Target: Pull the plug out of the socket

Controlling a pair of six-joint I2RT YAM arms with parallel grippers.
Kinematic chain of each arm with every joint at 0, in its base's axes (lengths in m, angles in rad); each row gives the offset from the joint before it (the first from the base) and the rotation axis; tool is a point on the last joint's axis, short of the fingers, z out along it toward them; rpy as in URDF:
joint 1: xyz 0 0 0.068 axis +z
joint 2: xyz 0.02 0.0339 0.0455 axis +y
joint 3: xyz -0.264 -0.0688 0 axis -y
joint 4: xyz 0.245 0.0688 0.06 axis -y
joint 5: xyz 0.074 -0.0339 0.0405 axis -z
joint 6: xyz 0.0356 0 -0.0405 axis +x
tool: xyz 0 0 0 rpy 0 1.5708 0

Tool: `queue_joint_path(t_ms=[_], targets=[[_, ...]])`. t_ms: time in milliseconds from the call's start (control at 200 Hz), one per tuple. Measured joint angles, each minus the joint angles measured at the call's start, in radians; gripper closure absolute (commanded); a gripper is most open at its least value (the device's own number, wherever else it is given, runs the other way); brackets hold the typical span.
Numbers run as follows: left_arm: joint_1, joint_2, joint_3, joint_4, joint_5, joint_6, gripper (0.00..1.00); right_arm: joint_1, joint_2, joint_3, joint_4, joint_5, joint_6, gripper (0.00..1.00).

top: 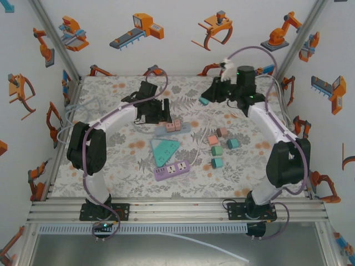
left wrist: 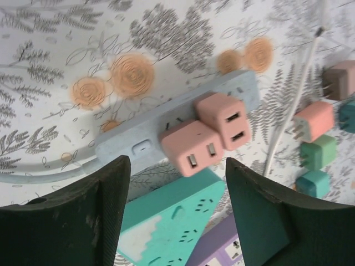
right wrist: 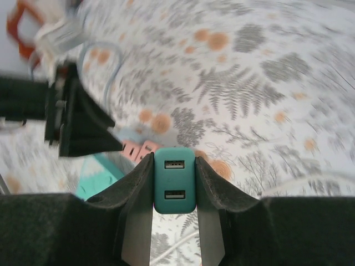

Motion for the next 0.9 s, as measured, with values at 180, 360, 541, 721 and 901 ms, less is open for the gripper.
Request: queue_joint_path(t_ms=[180,360,541,721,901], targets=[[-0.006,-0.080,0.011,-0.004,0.022,0.000,0.33,-0.190,-0.040,-0.208,0.143,0.077,0.338,1.00],[-0.005,-0.272,-0.116,0.075,0.129,-0.001,0.25,-0.250,0.005,-0.319,0.198,0.107,0.487,1.00],[-0.012,-0.481,-0.280,0.174,0.239,-0.003,0.04,-0.250,0.152,-0.331,0.302,0.105,0.557,0.99],[-0.020,-0.568,-0.349,0.210,0.278,0.013,0.03,-0.246,0.304,-0.328,0.383,0.103,0.599,0.94],[-0.020,-0.572,-0.366,0.203,0.274,0.034,0.03,-0.223,0.340,-0.299,0.383,0.113,0.602,0.70]])
